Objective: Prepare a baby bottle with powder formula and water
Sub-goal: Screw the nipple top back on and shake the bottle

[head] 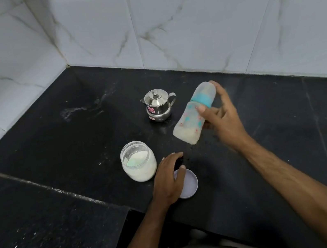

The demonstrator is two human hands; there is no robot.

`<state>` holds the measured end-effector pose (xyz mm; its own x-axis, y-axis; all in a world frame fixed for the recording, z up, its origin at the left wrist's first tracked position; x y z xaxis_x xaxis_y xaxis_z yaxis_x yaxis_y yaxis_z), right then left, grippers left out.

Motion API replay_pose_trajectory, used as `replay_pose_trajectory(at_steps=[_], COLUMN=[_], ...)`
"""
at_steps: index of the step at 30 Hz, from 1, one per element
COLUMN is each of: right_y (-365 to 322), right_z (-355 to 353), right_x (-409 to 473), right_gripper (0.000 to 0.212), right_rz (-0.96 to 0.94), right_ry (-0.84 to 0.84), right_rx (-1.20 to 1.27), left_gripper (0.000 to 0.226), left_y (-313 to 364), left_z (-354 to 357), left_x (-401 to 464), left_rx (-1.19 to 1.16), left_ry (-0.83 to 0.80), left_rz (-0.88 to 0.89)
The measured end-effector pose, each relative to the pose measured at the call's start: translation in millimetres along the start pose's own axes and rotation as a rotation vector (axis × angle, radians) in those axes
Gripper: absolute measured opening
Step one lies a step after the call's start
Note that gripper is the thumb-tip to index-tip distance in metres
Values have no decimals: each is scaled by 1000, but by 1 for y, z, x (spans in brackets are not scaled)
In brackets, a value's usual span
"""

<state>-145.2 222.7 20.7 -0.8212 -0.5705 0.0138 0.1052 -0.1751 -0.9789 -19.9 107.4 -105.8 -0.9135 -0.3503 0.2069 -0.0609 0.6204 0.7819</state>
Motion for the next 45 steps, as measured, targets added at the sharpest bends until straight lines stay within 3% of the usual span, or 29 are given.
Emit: replay_pose_trajectory(at_steps=[4, 5, 10, 12, 15, 16, 21, 23, 26, 27, 32, 33, 37, 39, 42, 43, 45], right_y=[20, 19, -12, -5, 16, 16, -13, -8, 9, 7, -16, -12, 17, 9, -9, -10, 0], right_z=[29, 29, -8, 2, 27, 26, -8, 2, 31, 32, -2, 1, 31, 24, -2, -5, 6], right_x=[-21, -21, 4, -2, -21, -20, 5, 0, -17, -16, 6, 4, -20, -13, 3, 3, -3], right_gripper=[78, 78, 72, 74, 76, 76, 73, 73, 72, 72, 74, 75, 76, 75, 74, 73, 74], right_rz=[101, 100, -36, -15, 85, 79, -47, -36, 50, 40, -58, -50, 64, 32, -34, -48, -12], right_ry=[-328, -343, 41, -46, -350, -356, 25, -50, -376, -382, 10, -9, -358, -276, -2, 30, -80], right_rx=[-173, -185, -15, -39, -219, -226, -7, -47, -241, -240, 0, -8, -229, -175, -60, -49, -93], left_gripper=[30, 32, 48, 43, 36, 38, 45, 42, 27, 28, 47, 46, 28, 34, 44, 45, 44], left_y=[-3, -5, -2, -3, -2, -2, -6, -4, 1, 1, -5, -5, 0, -2, -5, -5, -7], left_z=[-2, -1, 1, 0, 0, 0, 2, 0, -3, -3, 2, 1, 0, -1, 1, 2, 1], left_x=[1, 1, 0, 1, 2, 2, 0, 1, 2, 2, 0, 0, 2, 2, 1, 0, 0], left_rx=[-93, -101, -5, -11, -47, -52, -29, -31, -103, -103, -7, -15, -121, -82, -6, -8, -24], left_ry=[0, 0, -8, 4, -9, -5, 1, 15, 21, 26, 3, 9, 0, 17, 7, 5, 17], left_rz=[-24, -26, -4, 1, 21, 23, 7, 16, -3, 0, 10, 1, -19, -5, 6, 2, -9])
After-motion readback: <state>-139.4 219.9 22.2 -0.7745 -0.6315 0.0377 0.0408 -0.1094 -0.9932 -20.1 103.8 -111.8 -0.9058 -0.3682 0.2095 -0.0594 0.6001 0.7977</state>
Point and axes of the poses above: each hand's wrist, its own x-axis towards the middle knuckle, its own z-axis out of the palm, y = z × x, the point moved 8 cm from there along x, towards the middle knuckle, and after that the axes turned 2 degrees about z, right-handed, at the moved point
